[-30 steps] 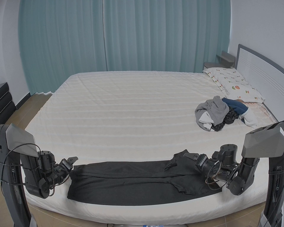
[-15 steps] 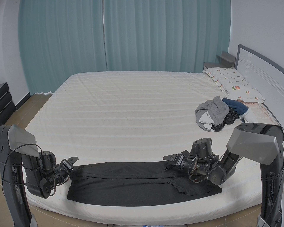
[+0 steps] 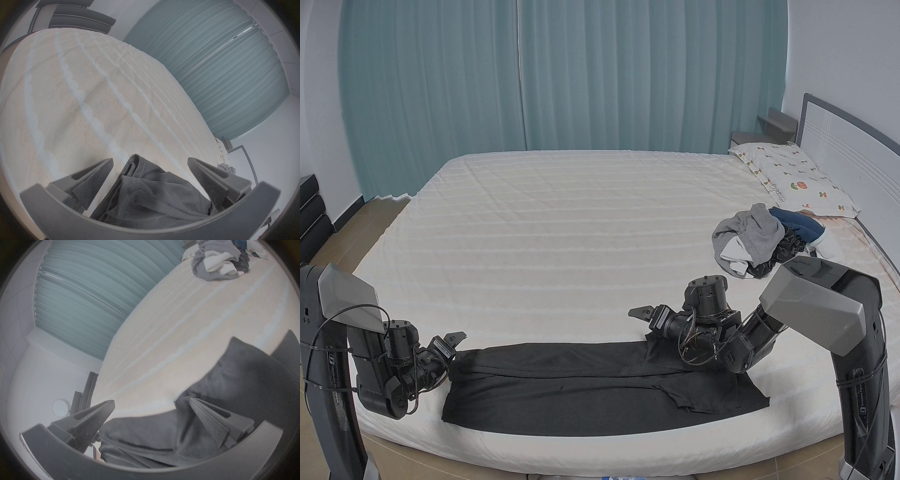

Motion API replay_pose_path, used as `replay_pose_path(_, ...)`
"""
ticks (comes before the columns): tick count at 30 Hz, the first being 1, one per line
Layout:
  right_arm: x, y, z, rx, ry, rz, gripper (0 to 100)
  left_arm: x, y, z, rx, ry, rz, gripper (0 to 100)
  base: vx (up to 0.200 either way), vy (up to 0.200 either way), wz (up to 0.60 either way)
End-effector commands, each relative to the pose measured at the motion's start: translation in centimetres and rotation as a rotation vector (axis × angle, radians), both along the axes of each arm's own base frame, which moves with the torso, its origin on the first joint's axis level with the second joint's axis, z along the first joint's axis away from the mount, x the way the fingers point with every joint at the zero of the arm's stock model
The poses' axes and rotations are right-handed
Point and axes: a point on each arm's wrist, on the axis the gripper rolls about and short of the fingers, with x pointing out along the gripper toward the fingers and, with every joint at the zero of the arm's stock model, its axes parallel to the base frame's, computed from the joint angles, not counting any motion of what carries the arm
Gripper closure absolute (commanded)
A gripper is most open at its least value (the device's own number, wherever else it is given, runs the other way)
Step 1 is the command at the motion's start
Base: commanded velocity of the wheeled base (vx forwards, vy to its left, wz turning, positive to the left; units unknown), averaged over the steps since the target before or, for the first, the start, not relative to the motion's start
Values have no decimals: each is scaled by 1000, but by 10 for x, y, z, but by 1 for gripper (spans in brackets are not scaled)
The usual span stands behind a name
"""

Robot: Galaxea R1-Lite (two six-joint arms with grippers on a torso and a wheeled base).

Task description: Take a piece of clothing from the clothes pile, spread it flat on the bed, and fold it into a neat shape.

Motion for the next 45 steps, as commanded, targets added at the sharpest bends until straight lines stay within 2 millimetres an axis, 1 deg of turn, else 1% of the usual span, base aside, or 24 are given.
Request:
replay_pose_path(1, 8, 2, -18, 19, -42, -26, 0, 1, 0, -1, 0, -1, -1, 0, 0, 0, 0)
replay_pose_path(5, 4, -4, -12, 38, -99, -50, 0, 1, 0, -1, 1, -1, -2, 0, 0, 0, 0)
replay_pose_path(7, 1, -13, -1, 43, -120, -65, 0, 1, 0, -1, 1, -1, -2, 0, 0, 0, 0)
replay_pose_path(8, -4, -22, 8, 43, -129, -76, 0, 1, 0, -1, 1, -1, -2, 0, 0, 0, 0)
replay_pose_path(9, -4, -24, 10, 44, -128, -78, 0, 1, 0, -1, 0, -1, -1, 0, 0, 0, 0)
replay_pose_path(10, -5, -38, 18, 38, -140, -101, 0, 1, 0, -1, 1, -1, -2, 0, 0, 0, 0)
replay_pose_path(11, -2, -50, 23, 18, -158, -118, 0, 1, 0, -1, 1, -1, -2, 0, 0, 0, 0)
replay_pose_path(12, 0, -61, 24, -8, -167, -134, 0, 1, 0, -1, 1, -1, -2, 0, 0, 0, 0)
replay_pose_path(15, 3, -90, 19, -66, -162, -177, 0, 1, 0, -1, 1, -1, -2, 0, 0, 0, 0)
replay_pose_path(19, -2, -109, 11, -86, -127, -179, 0, 1, -1, -2, 1, 1, -3, 0, 0, 0, 0)
replay_pose_path(21, -6, -113, 5, -100, -108, -150, 0, 1, -1, -2, 1, 1, -3, 0, 0, 0, 0)
replay_pose_path(24, -12, -114, -3, -120, -91, -110, 0, 1, -1, -2, 4, 2, -3, 0, 0, 0, 0)
replay_pose_path(28, -13, -114, -13, -143, -76, -94, 0, 1, -1, -2, 4, 2, -3, 0, 0, 0, 0)
replay_pose_path(38, -18, -116, -23, -169, -56, -61, 0, 1, -1, -3, 5, 4, -4, 0, 0, 0, 0)
replay_pose_path(39, -19, -116, -23, -172, -54, -54, 100, 1, -1, -3, 5, 4, -4, 0, 0, 0, 0)
replay_pose_path(43, -25, -117, -24, -195, -53, -37, 100, 1, -1, -3, 5, 7, -4, 0, 0, 0, 0)
replay_pose_path(45, -27, -122, -24, -212, -53, -37, 100, 1, -1, -3, 5, 5, -4, 0, 0, 0, 0)
